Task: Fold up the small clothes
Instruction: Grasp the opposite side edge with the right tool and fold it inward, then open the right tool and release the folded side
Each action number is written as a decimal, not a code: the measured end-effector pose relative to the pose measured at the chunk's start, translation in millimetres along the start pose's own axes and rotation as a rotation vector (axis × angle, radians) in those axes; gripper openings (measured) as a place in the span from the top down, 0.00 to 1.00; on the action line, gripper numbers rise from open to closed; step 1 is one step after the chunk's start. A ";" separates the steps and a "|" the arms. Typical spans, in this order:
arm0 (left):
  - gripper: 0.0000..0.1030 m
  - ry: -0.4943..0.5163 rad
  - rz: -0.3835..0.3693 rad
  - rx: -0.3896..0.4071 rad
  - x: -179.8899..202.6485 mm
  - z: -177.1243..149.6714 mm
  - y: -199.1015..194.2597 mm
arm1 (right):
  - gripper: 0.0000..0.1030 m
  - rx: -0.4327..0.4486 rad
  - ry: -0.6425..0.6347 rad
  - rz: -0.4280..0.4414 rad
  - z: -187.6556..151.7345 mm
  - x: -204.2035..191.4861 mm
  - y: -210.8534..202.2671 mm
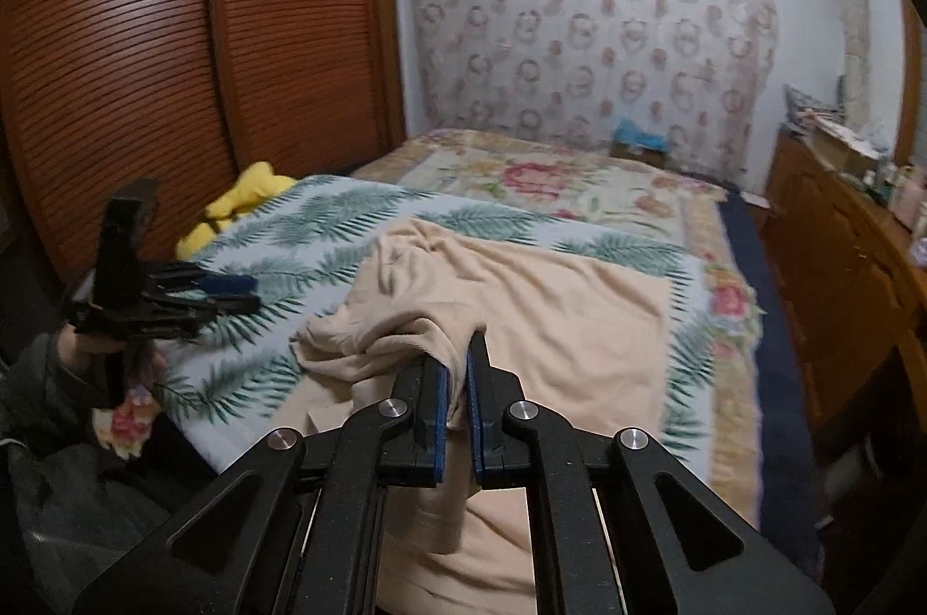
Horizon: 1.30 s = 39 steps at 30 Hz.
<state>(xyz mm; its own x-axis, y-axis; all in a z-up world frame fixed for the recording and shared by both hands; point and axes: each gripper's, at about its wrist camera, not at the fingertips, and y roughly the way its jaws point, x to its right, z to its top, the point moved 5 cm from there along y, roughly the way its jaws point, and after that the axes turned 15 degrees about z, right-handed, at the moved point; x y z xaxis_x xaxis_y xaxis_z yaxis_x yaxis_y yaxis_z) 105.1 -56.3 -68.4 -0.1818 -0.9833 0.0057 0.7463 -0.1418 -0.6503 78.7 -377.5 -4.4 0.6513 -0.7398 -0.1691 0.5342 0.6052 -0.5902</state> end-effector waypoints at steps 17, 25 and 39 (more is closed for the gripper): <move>0.66 0.028 0.021 0.024 9.1 6.3 -9.7 | 0.78 -0.188 0.115 -0.074 -64.5 52.8 13.4; 0.66 0.022 0.033 0.020 5.3 6.2 -7.3 | 0.58 -0.160 0.057 -0.093 -35.6 49.2 0.9; 0.65 0.000 0.068 0.021 -10.2 1.7 -6.6 | 0.55 -0.237 -0.014 0.077 -18.2 3.6 110.4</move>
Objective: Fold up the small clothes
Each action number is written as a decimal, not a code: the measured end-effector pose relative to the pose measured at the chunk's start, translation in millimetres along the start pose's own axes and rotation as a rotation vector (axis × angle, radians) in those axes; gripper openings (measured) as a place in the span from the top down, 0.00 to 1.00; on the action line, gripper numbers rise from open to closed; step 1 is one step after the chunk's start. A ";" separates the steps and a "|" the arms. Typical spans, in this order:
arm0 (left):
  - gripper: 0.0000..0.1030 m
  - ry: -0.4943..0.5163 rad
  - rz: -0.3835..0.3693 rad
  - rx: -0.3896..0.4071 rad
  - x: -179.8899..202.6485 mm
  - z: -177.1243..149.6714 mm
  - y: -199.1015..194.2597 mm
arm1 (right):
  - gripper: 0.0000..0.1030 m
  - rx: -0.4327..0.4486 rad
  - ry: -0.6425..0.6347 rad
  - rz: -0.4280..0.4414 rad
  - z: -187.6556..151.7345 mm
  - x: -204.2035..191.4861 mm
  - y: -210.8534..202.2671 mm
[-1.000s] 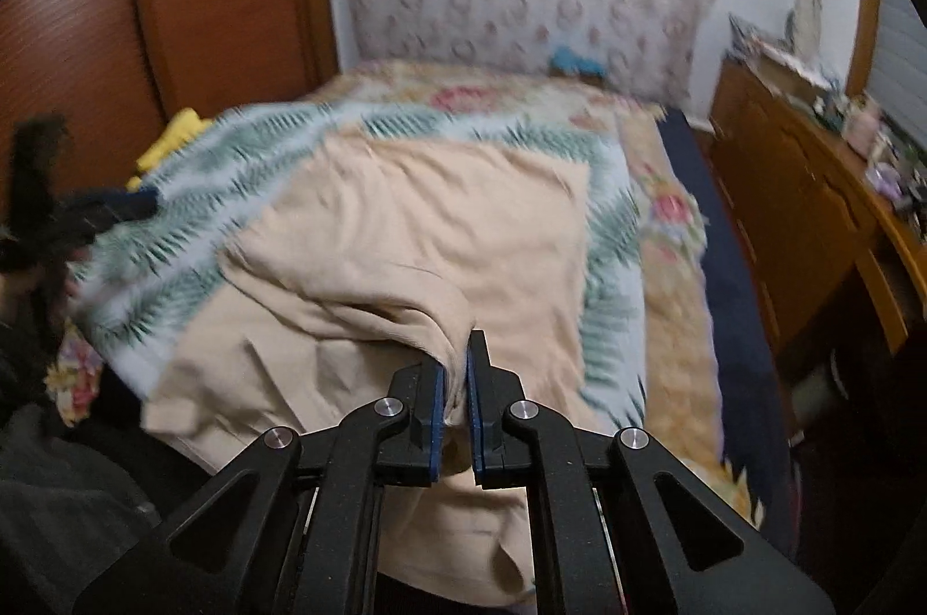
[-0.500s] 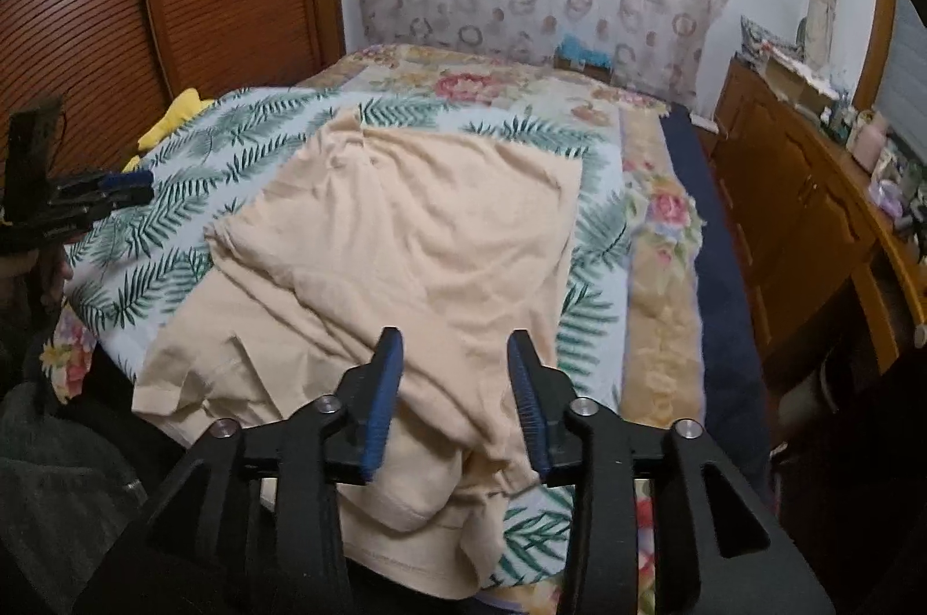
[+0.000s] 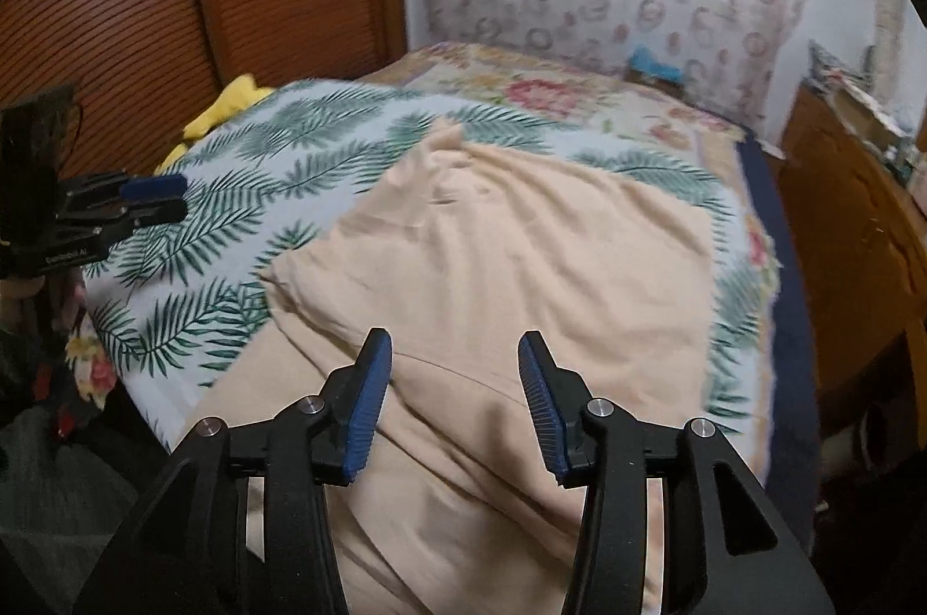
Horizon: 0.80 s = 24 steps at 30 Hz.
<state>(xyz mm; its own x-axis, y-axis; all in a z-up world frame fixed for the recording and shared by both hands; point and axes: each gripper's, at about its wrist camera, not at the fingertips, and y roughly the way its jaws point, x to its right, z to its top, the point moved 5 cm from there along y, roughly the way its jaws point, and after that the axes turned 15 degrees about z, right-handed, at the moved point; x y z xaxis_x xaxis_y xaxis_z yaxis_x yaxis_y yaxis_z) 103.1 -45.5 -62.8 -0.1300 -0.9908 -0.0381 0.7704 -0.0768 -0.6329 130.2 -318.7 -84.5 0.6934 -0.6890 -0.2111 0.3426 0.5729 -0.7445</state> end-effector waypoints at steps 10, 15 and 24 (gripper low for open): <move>0.64 -0.020 0.015 -0.016 -12.4 -8.1 4.4 | 0.55 -0.103 -0.096 0.110 19.8 -41.2 74.0; 0.64 -0.028 0.023 -0.019 -18.2 -10.7 4.3 | 0.55 -0.145 -0.141 0.139 27.9 -57.5 97.7; 0.63 -0.035 0.022 -0.025 -22.0 -15.1 6.6 | 0.55 -0.198 -0.161 0.139 25.7 -56.2 124.0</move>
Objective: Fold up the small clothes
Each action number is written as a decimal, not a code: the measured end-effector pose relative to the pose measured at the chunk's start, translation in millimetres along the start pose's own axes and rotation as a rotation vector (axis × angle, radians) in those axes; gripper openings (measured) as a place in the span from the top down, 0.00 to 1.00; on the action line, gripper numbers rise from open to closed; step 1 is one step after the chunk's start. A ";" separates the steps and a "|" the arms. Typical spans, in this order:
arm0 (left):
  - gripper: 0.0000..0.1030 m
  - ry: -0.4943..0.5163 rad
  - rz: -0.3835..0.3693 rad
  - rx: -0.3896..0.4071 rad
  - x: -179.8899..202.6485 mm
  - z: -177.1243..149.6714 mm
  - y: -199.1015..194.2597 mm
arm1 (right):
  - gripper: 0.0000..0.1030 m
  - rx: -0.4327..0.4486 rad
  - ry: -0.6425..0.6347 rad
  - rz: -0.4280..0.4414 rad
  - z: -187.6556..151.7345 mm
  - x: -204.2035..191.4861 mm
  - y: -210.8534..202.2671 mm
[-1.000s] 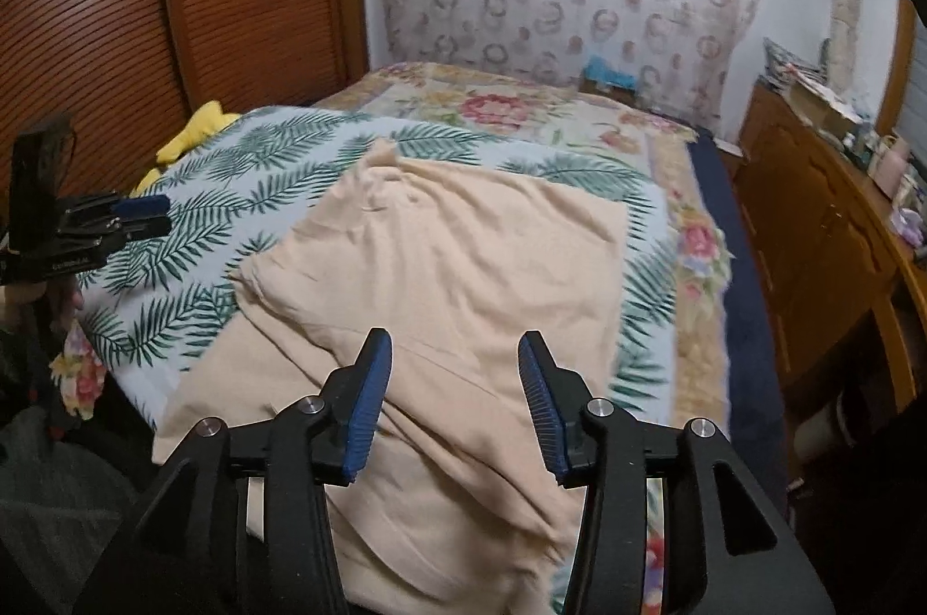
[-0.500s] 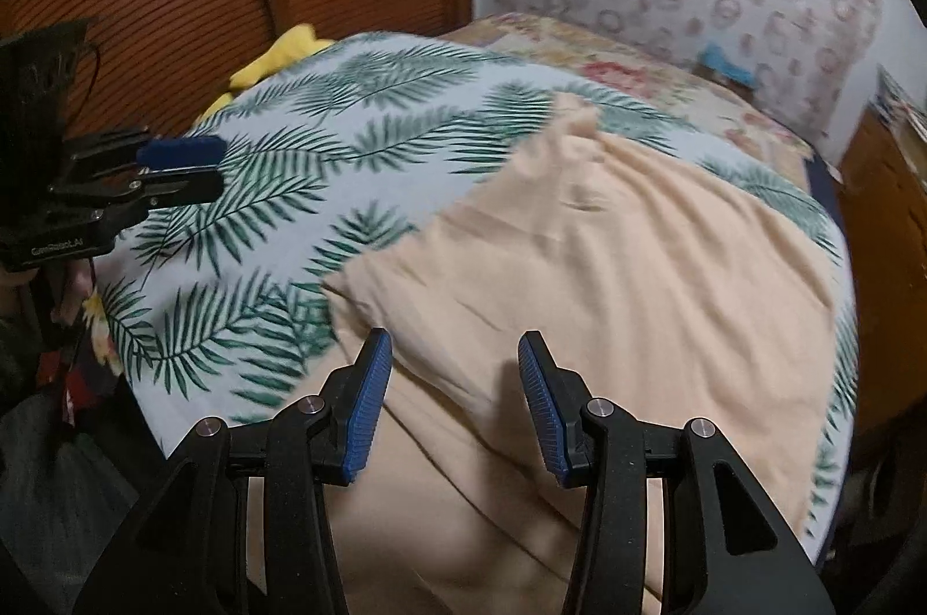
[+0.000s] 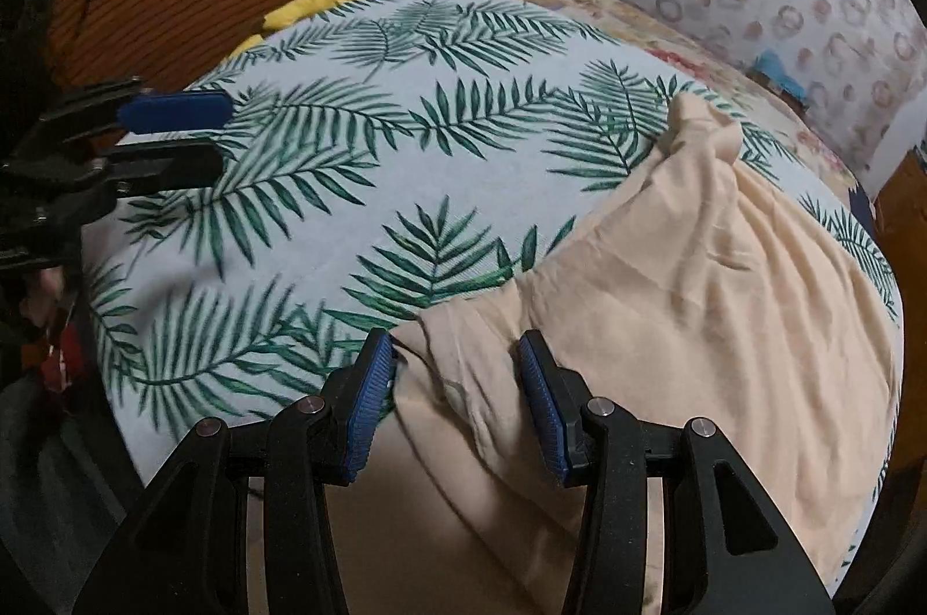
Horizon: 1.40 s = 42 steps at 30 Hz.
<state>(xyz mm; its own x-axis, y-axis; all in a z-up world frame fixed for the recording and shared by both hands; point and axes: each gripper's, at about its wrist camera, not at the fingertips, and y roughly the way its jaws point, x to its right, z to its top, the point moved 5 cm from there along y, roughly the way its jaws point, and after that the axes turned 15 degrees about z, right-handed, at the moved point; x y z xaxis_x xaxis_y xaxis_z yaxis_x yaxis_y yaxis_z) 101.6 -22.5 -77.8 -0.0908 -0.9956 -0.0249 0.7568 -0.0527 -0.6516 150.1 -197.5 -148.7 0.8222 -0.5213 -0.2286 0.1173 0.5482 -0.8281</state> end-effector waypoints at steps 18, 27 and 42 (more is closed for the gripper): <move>0.62 0.019 -0.027 -0.012 14.0 -3.6 3.4 | 0.95 0.328 0.065 -0.161 26.0 80.0 -138.3; 0.62 0.021 -0.050 -0.018 19.3 -6.3 4.1 | 0.95 0.326 0.260 -0.428 11.9 196.3 -186.9; 0.61 0.052 -0.085 -0.032 39.0 -9.8 4.3 | 0.63 0.249 0.437 -0.456 -36.5 232.0 -179.0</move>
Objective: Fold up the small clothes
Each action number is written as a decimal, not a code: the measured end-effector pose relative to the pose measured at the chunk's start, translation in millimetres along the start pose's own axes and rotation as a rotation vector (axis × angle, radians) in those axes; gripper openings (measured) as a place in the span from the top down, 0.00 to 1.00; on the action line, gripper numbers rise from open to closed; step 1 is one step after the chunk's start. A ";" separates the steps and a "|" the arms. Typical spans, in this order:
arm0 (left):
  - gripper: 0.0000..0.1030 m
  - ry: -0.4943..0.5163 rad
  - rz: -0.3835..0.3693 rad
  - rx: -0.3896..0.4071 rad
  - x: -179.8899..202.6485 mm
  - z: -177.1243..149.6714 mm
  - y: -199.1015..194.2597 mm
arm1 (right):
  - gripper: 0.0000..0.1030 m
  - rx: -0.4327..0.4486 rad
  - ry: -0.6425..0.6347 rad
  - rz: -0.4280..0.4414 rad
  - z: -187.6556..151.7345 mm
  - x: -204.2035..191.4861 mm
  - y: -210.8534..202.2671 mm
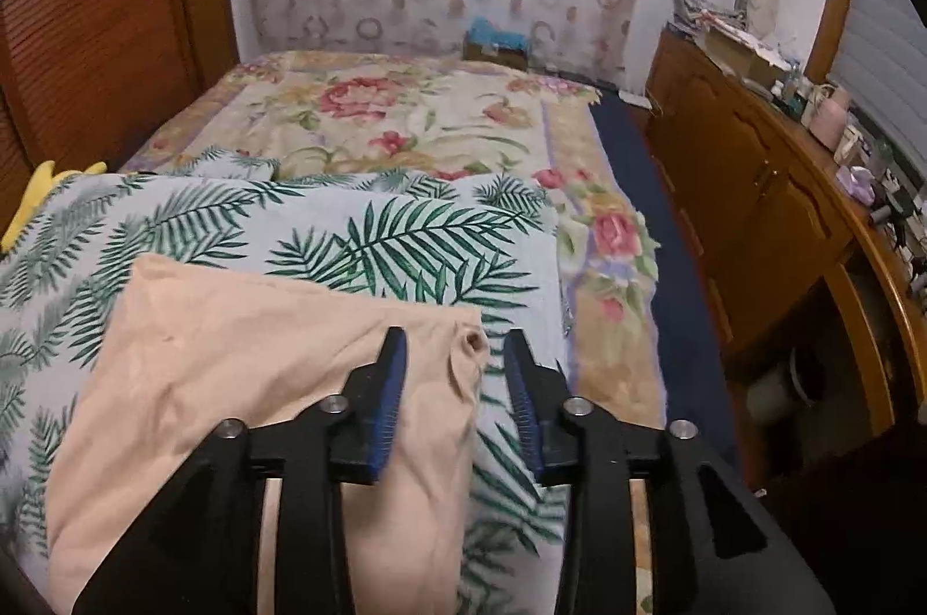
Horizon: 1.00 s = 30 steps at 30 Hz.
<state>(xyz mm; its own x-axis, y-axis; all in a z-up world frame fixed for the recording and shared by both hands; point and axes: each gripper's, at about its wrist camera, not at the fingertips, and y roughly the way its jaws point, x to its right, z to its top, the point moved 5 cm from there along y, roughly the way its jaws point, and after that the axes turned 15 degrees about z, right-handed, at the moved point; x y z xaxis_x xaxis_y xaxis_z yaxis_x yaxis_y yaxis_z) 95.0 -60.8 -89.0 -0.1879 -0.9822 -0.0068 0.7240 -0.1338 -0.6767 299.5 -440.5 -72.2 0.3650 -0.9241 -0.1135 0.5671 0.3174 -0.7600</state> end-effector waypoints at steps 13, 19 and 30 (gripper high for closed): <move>0.61 0.078 -0.059 0.004 46.3 2.9 -12.9 | 0.63 -0.017 -0.021 0.146 -126.1 -66.9 -97.1; 0.61 0.108 -0.089 0.002 64.1 2.4 -19.0 | 0.63 -0.039 -0.041 0.196 -165.5 -100.1 -109.3; 0.60 0.129 -0.089 -0.026 75.3 -6.7 -12.4 | 0.63 -0.103 -0.077 0.215 -189.6 -124.7 -80.1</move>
<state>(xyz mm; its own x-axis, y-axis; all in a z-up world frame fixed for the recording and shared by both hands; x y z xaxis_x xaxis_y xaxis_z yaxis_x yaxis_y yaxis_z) 67.5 -132.2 -86.1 -0.3355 -0.9412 -0.0395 0.6837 -0.2144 -0.6975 68.6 -391.0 -118.4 0.5264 -0.8175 -0.2337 0.3934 0.4778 -0.7854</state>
